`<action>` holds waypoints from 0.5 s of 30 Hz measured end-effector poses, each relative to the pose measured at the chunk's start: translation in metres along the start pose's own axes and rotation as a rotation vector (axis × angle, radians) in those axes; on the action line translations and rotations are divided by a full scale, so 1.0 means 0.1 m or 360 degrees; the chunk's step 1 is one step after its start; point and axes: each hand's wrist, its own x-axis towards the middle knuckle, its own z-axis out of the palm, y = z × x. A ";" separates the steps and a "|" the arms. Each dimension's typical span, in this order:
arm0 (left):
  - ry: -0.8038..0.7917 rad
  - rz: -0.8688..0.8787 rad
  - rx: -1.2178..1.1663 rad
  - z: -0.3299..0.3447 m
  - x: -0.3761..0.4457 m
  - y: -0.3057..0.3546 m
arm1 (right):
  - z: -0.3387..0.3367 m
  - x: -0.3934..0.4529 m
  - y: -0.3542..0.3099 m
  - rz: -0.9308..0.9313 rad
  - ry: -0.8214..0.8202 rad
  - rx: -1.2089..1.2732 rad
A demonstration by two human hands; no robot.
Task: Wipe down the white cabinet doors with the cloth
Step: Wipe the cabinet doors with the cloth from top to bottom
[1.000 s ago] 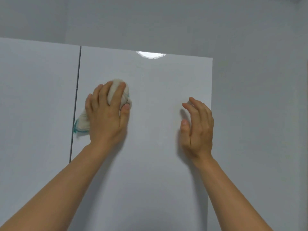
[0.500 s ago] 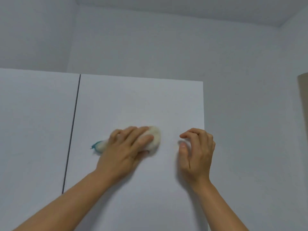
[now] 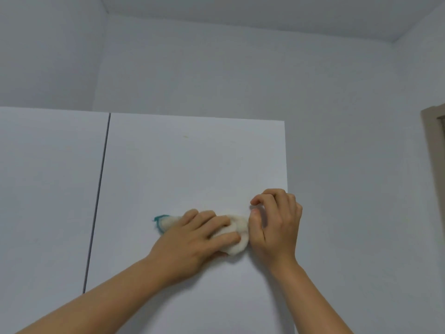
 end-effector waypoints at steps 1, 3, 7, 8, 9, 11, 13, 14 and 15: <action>0.0029 -0.0033 0.0046 -0.03 0.04 -0.16 | 0.00 0.00 0.00 0.0003 -0.0004 0.0012; 0.0172 -0.0409 0.0126 -0.17 0.16 -0.64 | 0.00 0.00 -0.01 -0.0005 -0.0005 0.0031; 0.0447 -0.1147 0.0168 -0.53 0.41 -1.49 | 0.02 -0.01 -0.01 -0.0022 -0.0012 0.0020; 0.0487 -0.1221 0.0163 -0.55 0.49 -1.55 | 0.03 -0.01 -0.01 -0.0029 -0.0007 0.0021; 0.0520 -0.1292 0.0139 -0.53 0.58 -1.54 | 0.04 -0.01 -0.01 -0.0030 0.0004 0.0023; 0.0531 -0.1327 0.0062 -0.44 0.74 -1.35 | 0.05 0.01 -0.02 -0.0023 0.0028 0.0020; 0.0443 -0.1005 0.0022 -0.30 0.78 -0.97 | 0.05 0.00 -0.02 -0.0023 0.0050 0.0031; 0.0373 -0.0775 0.0010 -0.22 0.75 -0.76 | 0.04 0.00 0.00 -0.0023 0.0057 0.0044; 0.0294 -0.0566 -0.0005 -0.16 0.68 -0.57 | 0.03 0.00 0.01 -0.0015 0.0060 0.0065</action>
